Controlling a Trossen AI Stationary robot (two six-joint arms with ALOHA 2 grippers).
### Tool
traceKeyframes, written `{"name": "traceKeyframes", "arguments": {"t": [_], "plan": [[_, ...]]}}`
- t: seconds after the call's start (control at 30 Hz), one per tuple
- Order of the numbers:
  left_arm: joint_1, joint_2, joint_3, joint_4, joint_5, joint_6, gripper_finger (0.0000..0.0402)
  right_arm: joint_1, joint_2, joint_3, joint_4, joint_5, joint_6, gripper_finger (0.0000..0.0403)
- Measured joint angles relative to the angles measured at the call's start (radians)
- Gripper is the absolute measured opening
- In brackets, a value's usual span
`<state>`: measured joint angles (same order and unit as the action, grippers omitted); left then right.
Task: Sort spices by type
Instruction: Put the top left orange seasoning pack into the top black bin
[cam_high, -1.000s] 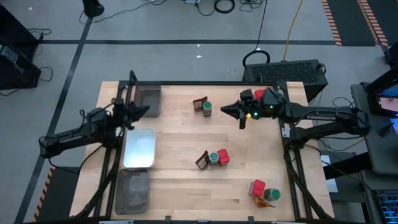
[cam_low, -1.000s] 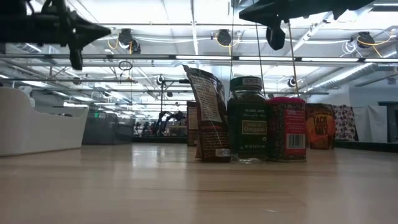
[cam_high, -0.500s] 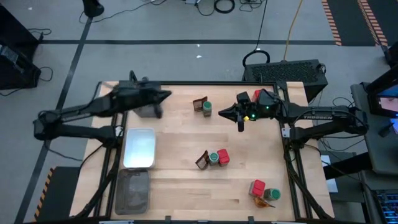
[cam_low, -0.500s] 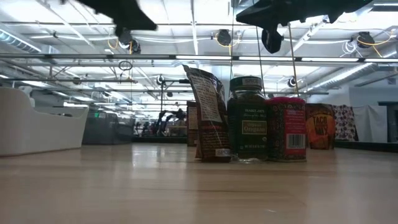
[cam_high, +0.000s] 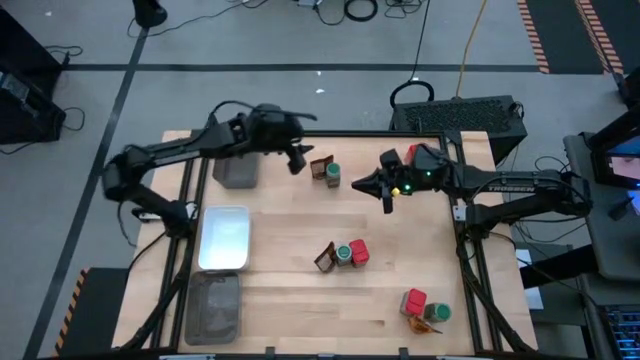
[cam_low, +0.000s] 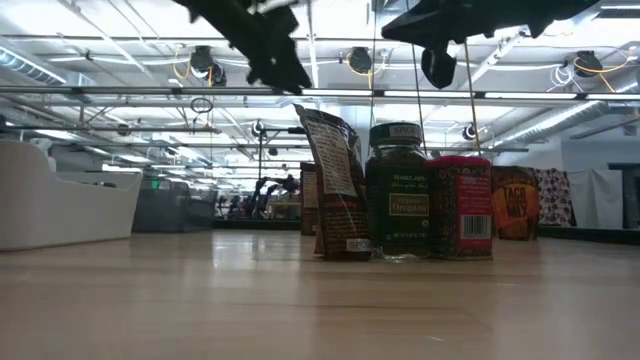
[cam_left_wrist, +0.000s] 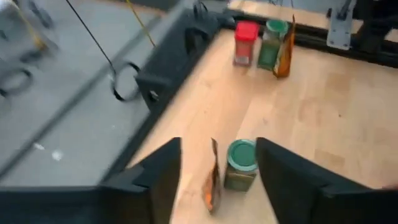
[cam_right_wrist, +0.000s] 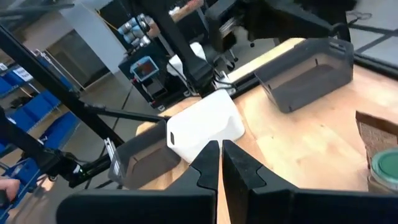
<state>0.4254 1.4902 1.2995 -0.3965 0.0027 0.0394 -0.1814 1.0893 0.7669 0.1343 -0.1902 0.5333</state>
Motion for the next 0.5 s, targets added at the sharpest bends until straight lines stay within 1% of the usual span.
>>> {"name": "traceKeyframes", "arguments": {"t": [0.07,0.13,0.23,0.33,0.5], "plan": [[0.017,0.073,0.047,-0.056,0.035,0.001,0.0254,0.0,0.0,0.0,-0.013,0.0,-0.001,0.0],[0.028,0.146,0.081,-0.084,0.038,0.024,0.0282,0.0,0.0,0.0,-0.033,0.0,-0.002,0.0],[0.039,0.229,0.125,-0.094,0.052,0.068,0.0313,0.0,0.0,0.0,-0.05,0.0,-0.005,0.0],[0.041,0.283,0.151,-0.087,0.061,0.106,0.0328,0.0,0.0,0.0,-0.055,0.0,-0.018,0.0],[0.039,0.354,0.159,-0.093,0.072,0.128,0.0331,0.0,0.0,0.0,-0.083,0.001,-0.031,0.0]]}}
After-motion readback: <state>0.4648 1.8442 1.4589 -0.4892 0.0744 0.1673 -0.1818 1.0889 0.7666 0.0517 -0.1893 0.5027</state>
